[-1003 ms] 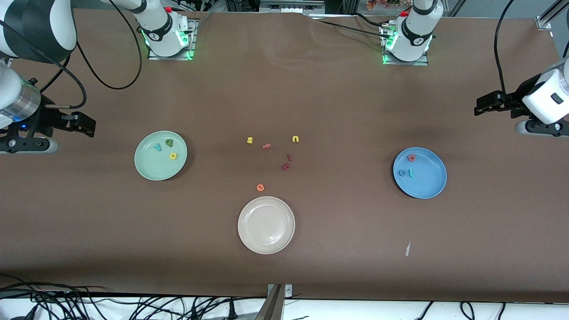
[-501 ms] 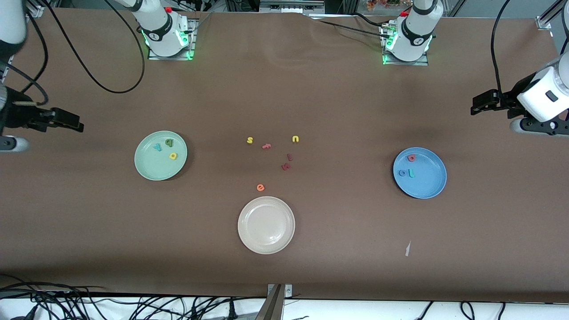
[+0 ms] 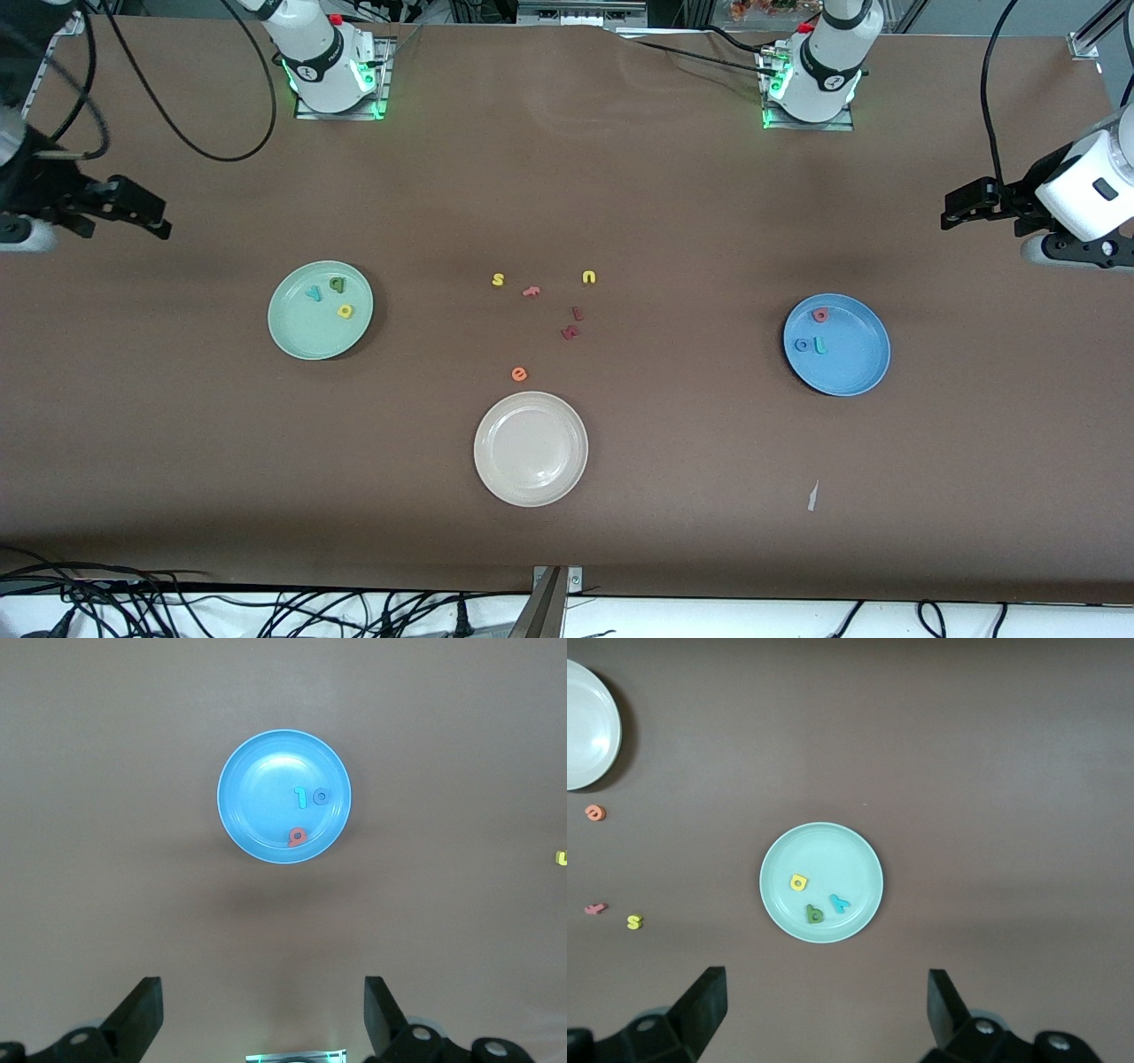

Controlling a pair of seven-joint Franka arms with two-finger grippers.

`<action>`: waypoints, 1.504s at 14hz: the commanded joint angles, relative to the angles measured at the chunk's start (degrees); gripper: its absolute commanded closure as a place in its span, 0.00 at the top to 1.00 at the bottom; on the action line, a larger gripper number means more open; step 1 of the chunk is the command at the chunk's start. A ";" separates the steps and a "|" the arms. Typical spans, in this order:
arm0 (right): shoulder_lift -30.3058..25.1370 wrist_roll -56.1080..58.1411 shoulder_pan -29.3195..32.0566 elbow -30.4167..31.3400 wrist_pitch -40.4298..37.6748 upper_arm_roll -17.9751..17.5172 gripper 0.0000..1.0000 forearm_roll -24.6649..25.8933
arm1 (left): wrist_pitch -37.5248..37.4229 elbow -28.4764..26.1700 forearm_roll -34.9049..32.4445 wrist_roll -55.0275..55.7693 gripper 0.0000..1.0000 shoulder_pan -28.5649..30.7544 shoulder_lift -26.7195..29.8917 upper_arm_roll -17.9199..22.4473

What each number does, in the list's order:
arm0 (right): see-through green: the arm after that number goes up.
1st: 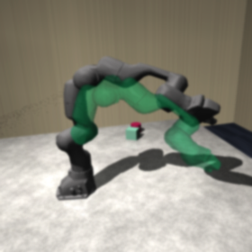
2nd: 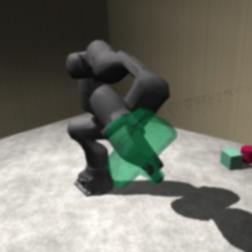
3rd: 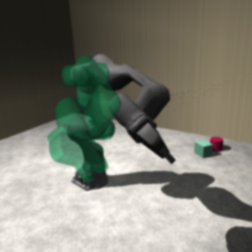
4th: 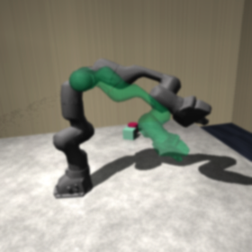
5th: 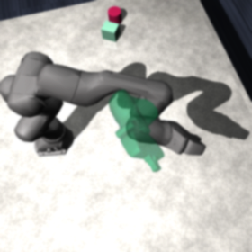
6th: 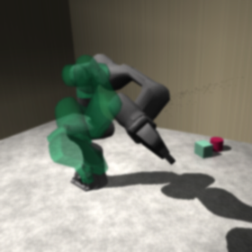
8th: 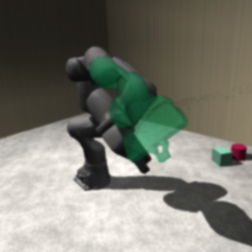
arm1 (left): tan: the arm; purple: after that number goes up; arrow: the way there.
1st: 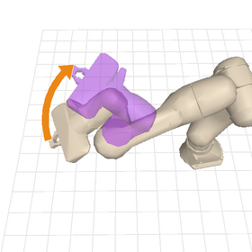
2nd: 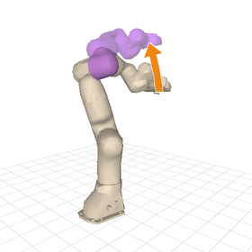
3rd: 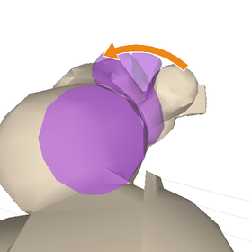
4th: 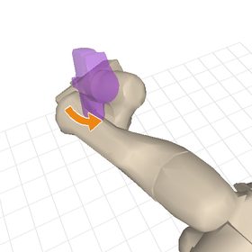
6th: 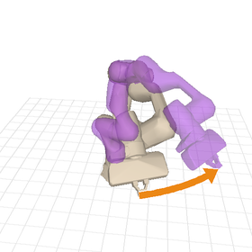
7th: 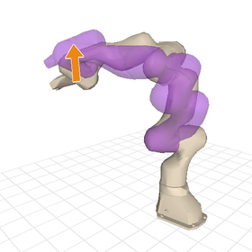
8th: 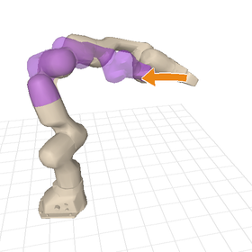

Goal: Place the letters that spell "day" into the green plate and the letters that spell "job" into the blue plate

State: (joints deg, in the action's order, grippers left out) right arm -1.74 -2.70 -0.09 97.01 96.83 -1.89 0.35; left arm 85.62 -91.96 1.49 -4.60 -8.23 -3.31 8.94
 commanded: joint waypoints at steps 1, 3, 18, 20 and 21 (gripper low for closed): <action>-5.03 -0.64 1.41 6.26 2.93 -1.44 1.00 0.88 | 0.51 -0.41 0.35 -0.58 1.00 -0.04 0.93 0.11; -4.33 0.40 1.50 4.95 2.31 -1.62 1.00 0.79 | 0.42 -0.41 0.35 -0.58 1.00 -0.12 0.93 0.02; -0.90 -0.38 1.23 1.25 0.64 -1.53 1.00 -0.09 | 0.51 -0.41 0.35 -0.58 1.00 -0.21 0.85 0.02; -0.81 -0.47 1.23 1.42 0.47 -1.53 1.00 -0.09 | 0.42 -0.41 0.35 -0.58 1.00 -0.21 0.85 0.02; -0.90 -0.56 1.23 1.51 -0.06 -1.53 1.00 -0.09 | 0.42 -0.41 0.35 -0.58 1.00 -0.21 0.85 0.02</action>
State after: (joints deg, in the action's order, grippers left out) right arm -3.23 -2.82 0.25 99.94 98.22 -2.73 0.53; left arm 85.64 -91.96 1.49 -4.60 -8.24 -3.30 8.89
